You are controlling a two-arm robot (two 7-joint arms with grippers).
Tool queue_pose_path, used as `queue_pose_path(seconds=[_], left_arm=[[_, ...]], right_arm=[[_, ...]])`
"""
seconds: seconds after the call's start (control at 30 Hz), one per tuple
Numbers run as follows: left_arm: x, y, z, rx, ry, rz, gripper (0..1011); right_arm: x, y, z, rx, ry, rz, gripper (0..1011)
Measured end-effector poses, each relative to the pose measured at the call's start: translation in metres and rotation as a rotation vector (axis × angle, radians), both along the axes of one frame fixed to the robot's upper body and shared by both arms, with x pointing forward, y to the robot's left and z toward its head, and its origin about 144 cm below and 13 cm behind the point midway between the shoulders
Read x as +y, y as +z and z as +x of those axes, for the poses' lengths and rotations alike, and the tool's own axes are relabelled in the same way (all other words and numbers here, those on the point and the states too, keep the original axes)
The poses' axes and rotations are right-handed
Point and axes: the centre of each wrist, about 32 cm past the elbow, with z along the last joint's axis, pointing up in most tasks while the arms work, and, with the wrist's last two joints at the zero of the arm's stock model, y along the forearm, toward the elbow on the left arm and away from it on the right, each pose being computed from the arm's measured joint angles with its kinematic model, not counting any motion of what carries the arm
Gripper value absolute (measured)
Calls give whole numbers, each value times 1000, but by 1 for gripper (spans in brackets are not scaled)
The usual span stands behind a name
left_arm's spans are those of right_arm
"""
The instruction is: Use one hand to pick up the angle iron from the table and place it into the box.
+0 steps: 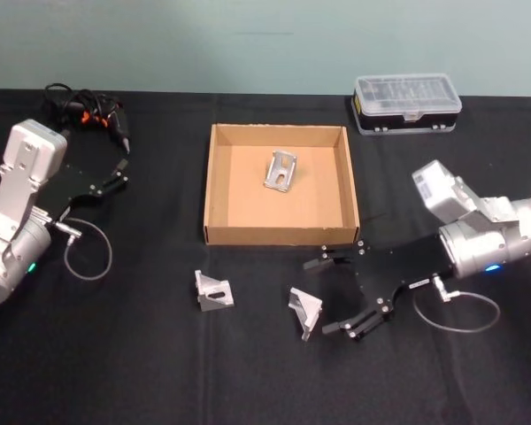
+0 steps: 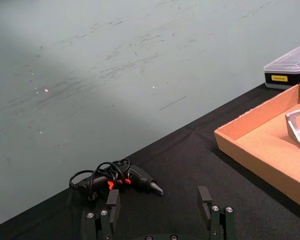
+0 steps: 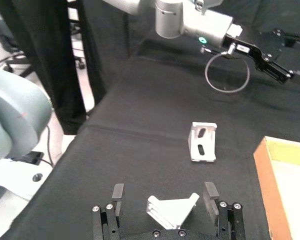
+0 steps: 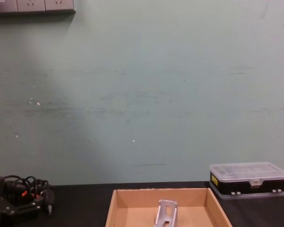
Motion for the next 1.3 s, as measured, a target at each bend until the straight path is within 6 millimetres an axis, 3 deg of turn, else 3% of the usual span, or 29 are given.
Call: queue_pose_path(seconds=[0.6, 1.3], left_arm=[[0, 0, 0, 0, 0, 0, 1011], [0, 0, 0, 0, 0, 0, 1011]], right_arm=[[14, -12, -15, -10, -52, -47, 1002], [22, -15, -16, -20, -75, -34, 1002]])
